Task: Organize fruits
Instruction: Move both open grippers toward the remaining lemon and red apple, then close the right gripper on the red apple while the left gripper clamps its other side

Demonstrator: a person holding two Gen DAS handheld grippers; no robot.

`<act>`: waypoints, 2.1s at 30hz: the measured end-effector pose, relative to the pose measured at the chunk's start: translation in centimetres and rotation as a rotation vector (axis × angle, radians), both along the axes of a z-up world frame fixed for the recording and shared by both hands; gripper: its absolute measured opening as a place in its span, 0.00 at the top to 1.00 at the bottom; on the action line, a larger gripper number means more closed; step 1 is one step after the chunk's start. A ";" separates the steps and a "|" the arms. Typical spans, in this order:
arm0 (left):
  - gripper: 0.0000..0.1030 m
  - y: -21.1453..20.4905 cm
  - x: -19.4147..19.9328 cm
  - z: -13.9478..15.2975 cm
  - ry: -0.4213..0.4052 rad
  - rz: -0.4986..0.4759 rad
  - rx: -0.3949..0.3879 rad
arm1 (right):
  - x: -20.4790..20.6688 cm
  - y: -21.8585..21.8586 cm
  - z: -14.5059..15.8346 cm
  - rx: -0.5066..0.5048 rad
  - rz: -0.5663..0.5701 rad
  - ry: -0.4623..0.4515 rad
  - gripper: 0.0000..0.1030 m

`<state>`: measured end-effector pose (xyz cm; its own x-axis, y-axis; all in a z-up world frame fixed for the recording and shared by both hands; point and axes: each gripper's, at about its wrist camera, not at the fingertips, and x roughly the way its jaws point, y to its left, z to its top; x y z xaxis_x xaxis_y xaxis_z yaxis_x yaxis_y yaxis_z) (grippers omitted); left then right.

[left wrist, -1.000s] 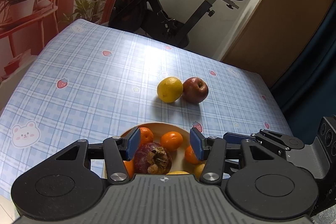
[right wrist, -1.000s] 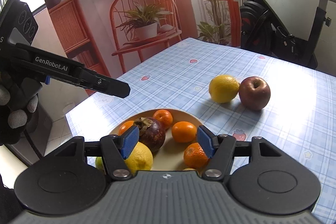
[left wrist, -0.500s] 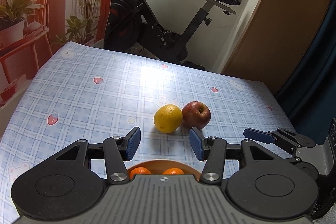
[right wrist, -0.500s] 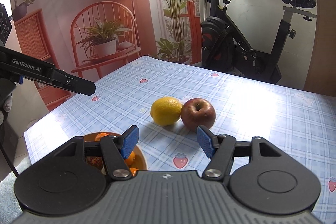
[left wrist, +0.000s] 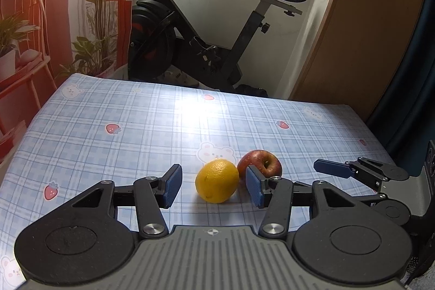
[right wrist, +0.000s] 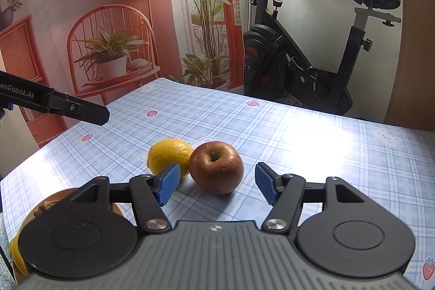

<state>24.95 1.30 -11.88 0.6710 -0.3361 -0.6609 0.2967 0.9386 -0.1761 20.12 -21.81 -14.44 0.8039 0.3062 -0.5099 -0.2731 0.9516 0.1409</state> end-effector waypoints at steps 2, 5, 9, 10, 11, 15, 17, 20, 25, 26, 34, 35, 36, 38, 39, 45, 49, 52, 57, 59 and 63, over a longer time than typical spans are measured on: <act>0.48 -0.3 0.7 -0.1 0.016 -0.008 -0.010 | 0.5 -0.1 -0.4 -0.007 0.007 0.001 0.37; 0.48 -1.2 1.7 -0.3 0.033 -0.041 -0.010 | 1.5 -0.1 -1.2 -0.024 0.017 0.000 0.36; 0.48 -1.9 3.0 -1.2 0.107 -0.039 -0.088 | 2.6 -0.4 -2.6 0.008 0.026 0.011 0.31; 0.48 -2.2 3.3 -1.5 0.121 -0.040 -0.095 | 2.8 -0.5 -2.8 0.012 0.032 0.007 0.31; 0.48 -2.5 3.5 -1.8 0.125 -0.042 -0.089 | 2.9 -0.5 -2.9 0.016 0.037 0.004 0.31; 0.48 -3.9 4.4 -2.4 0.137 -0.071 -0.060 | 3.3 -0.6 -3.4 0.055 0.053 -0.009 0.31; 0.48 -4.3 5.0 -2.7 0.144 -0.083 -0.057 | 3.6 -0.6 -3.8 0.059 0.062 -0.011 0.31; 0.48 -4.5 5.7 -3.1 0.161 -0.087 -0.060 | 3.9 -0.8 -4.4 0.068 0.069 -0.020 0.32; 0.48 -4.3 7.1 -3.9 0.228 -0.055 -0.132 | 4.0 -1.3 -4.8 0.118 0.066 -0.035 0.32; 0.48 -4.4 7.3 -3.9 0.238 -0.056 -0.146 | 4.0 -1.3 -4.8 0.124 0.068 -0.038 0.32; 0.47 -6.0 8.1 -4.8 0.254 -0.078 -0.126 | 4.4 -1.0 -5.1 0.115 0.089 -0.012 0.32; 0.47 -6.0 8.3 -5.0 0.257 -0.076 -0.125 | 4.4 -1.1 -5.2 0.117 0.089 -0.011 0.32; 0.47 -6.1 8.3 -5.1 0.261 -0.074 -0.126 | 4.4 -1.1 -5.2 0.121 0.088 -0.008 0.32; 0.47 -6.2 8.7 -5.6 0.281 -0.072 -0.134 | 4.5 -1.2 -5.3 0.125 0.089 0.001 0.32; 0.47 -6.3 8.7 -5.7 0.282 -0.072 -0.132 | 4.5 -1.2 -5.4 0.124 0.089 0.008 0.32; 0.48 -6.7 8.7 -5.8 0.270 -0.070 -0.123 | 5.2 -1.3 -5.6 0.126 0.085 0.053 0.32; 0.50 -6.5 8.8 -5.9 0.274 -0.066 -0.127 | 5.4 -1.4 -5.6 0.139 0.077 0.062 0.31; 0.50 -6.8 8.7 -5.9 0.268 -0.063 -0.110 | 5.2 -1.6 -5.6 0.152 0.082 0.051 0.32; 0.51 -7.3 8.3 -6.0 0.278 -0.060 -0.119 | 5.1 -1.9 -5.7 0.168 0.082 0.051 0.32; 0.50 -7.6 8.2 -6.2 0.297 -0.068 -0.134 | 5.1 -2.3 -5.8 0.178 0.076 0.056 0.31; 0.50 -8.4 8.0 -6.1 0.287 -0.059 -0.117 | 5.1 -2.8 -5.8 0.198 0.067 0.071 0.31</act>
